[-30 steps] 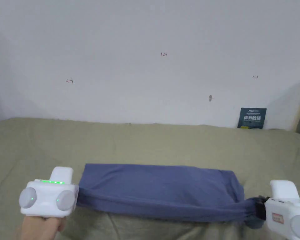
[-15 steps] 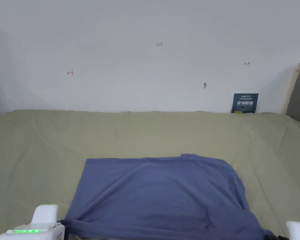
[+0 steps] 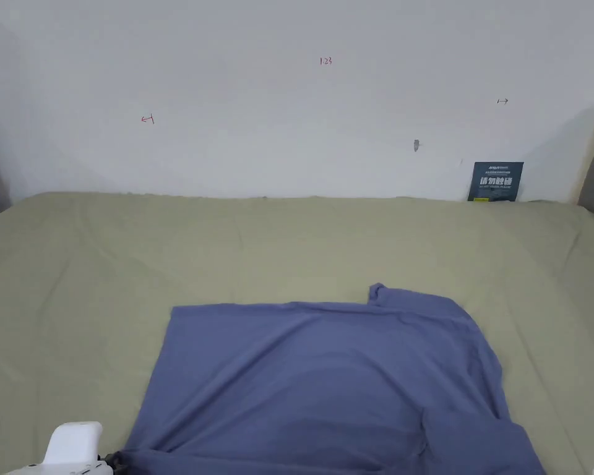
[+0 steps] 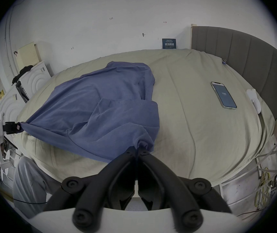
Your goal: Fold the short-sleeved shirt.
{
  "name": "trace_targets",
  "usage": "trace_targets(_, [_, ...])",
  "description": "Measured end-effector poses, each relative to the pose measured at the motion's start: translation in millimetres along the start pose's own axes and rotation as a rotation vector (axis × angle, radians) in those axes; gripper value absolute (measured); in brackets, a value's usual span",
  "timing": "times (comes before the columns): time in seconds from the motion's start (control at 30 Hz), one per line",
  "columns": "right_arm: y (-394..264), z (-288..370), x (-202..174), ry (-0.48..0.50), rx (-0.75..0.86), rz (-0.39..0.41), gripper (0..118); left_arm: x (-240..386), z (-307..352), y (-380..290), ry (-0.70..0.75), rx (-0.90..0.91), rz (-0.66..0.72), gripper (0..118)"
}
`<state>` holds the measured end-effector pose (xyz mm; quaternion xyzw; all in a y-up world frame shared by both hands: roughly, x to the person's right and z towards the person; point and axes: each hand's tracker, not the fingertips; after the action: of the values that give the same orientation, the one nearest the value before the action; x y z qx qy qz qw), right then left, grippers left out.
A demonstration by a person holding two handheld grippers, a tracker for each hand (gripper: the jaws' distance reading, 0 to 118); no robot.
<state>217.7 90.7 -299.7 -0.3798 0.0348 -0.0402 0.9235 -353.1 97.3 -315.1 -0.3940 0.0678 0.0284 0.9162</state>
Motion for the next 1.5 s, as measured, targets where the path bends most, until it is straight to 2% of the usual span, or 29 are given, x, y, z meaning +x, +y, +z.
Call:
trace_targets(0.1, [1, -2, 1, -0.003, -0.016, -0.014, 4, -1, -2, -2, -0.02, -0.019, 0.014, 2])
trace_targets(0.13, [1, -3, 1, -0.004, -0.037, -0.017, 9, -1, -2, -3, -0.025, -0.021, 0.02, 4])
trace_targets(0.17, [1, -7, 5, -0.005, -0.044, -0.022, 23, -2, -2, -2, -0.039, -0.035, 0.025, 10])
trace_targets(0.2, [1, -8, 7, -0.021, -0.06, -0.026, 55, -3, -1, -2, -0.051, -0.049, 0.027, 32])
trace_targets(0.23, [2, -9, 8, -0.02, -0.078, -0.034, 106, -3, -1, -4, -0.053, -0.059, 0.025, 89])
trace_targets(0.27, [1, -9, 10, -0.011, -0.084, -0.048, 118, -4, -2, -5, -0.037, -0.065, 0.016, 118])
trace_targets(0.3, [-3, -1, 8, -0.048, -0.048, -0.084, 118, -6, 1, -6, -0.018, -0.09, 0.007, 115])
trace_targets(0.33, [0, 0, 5, -0.015, -0.05, -0.066, 118, -3, 9, -13, -0.036, -0.02, -0.001, 115])
trace_targets(0.47, [5, 2, 1, -0.026, -0.031, -0.045, 118, 0, 30, -10, -0.052, -0.003, 0.015, 114])
trace_targets(0.5, [5, 2, 0, -0.015, -0.023, -0.041, 117, 8, 42, -4, -0.056, 0.013, 0.02, 112])
trace_targets(0.53, [6, 1, 0, -0.004, -0.009, -0.045, 106, 12, 50, -1, -0.058, 0.027, 0.029, 107])
trace_targets(0.57, [2, 7, 3, 0.026, -0.014, -0.082, 77, 14, 56, 0, -0.078, 0.046, 0.044, 93])
trace_targets(0.6, [2, 8, 5, 0.026, -0.004, -0.079, 31, 15, 61, 0, -0.082, 0.045, 0.046, 58])
trace_targets(0.63, [3, 7, 6, 0.016, 0.009, -0.08, 0, 12, 60, 0, -0.098, 0.051, 0.048, 0])
trace_targets(0.67, [3, 4, 7, -0.001, 0.012, -0.082, 0, 9, 56, -1, -0.081, 0.052, 0.037, 0])
trace_targets(0.7, [11, 18, 0, 0.02, 0.15, -0.015, 0, 10, 56, -5, -0.032, 0.06, 0.067, 0])
trace_targets(0.73, [9, 26, -2, 0.046, 0.116, -0.031, 0, 12, 56, -7, -0.043, 0.058, 0.069, 0])
trace_targets(0.8, [8, 36, -1, 0.033, 0.118, -0.034, 0, -3, 50, -10, -0.066, 0.022, 0.122, 0])
trace_targets(0.93, [0, 39, 3, 0.05, 0.111, -0.02, 0, -25, 35, -20, -0.065, -0.003, 0.118, 0])
trace_targets(0.97, [1, 30, 4, 0.034, 0.004, -0.068, 0, -33, 31, -20, -0.077, -0.013, 0.126, 0])
trace_targets(1.13, [2, 25, 2, 0.02, 0.017, -0.022, 0, -31, 28, -22, -0.062, -0.008, 0.119, 0])
trace_targets(1.17, [1, 25, 3, 0.022, 0.011, -0.022, 0, -29, 27, -20, -0.062, -0.01, 0.121, 16])
trace_targets(1.2, [2, 24, 5, 0.025, 0.003, -0.023, 0, -28, 24, -18, -0.047, -0.023, 0.129, 57])
trace_targets(1.23, [2, 24, 3, 0.021, 0.005, -0.008, 0, -30, 18, -16, -0.04, -0.053, 0.141, 114])
trace_targets(1.27, [2, 23, 3, 0.024, 0.003, -0.008, 0, -33, 13, -15, -0.051, -0.076, 0.15, 117])
trace_targets(1.4, [-2, 16, 8, 0.033, -0.008, -0.006, 0, -44, -20, 36, -0.048, -0.13, 0.182, 114])
trace_targets(1.43, [-2, 14, 9, 0.032, -0.013, -0.001, 0, -41, -21, 4, -0.041, -0.143, 0.166, 113])
trace_targets(1.5, [0, 15, 3, 0.029, -0.015, 0.027, 0, -37, -31, -12, -0.015, -0.167, 0.137, 104])
